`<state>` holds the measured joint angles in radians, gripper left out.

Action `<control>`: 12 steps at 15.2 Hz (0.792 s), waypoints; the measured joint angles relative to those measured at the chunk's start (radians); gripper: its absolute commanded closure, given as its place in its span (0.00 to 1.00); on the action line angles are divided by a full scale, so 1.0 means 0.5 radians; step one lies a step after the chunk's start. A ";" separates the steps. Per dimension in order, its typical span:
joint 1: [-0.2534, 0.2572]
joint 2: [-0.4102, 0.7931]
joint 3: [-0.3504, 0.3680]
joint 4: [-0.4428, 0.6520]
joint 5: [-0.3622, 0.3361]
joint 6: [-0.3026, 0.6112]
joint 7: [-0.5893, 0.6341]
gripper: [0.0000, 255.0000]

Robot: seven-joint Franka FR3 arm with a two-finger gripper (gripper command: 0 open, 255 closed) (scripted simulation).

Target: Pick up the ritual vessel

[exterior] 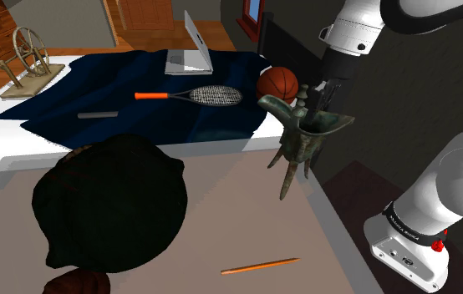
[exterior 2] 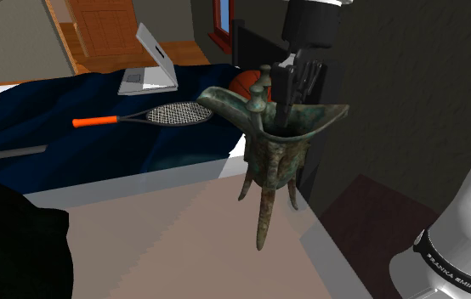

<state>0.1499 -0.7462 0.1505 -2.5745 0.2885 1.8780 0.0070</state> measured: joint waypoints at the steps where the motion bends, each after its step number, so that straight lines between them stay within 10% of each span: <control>1: 0.000 0.000 0.000 0.000 0.000 0.000 0.000 1.00; 12: -0.011 0.005 -0.024 0.215 -0.033 -0.212 0.037 1.00</control>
<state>0.1445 -0.7438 0.1384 -2.4668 0.2718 1.7719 0.0255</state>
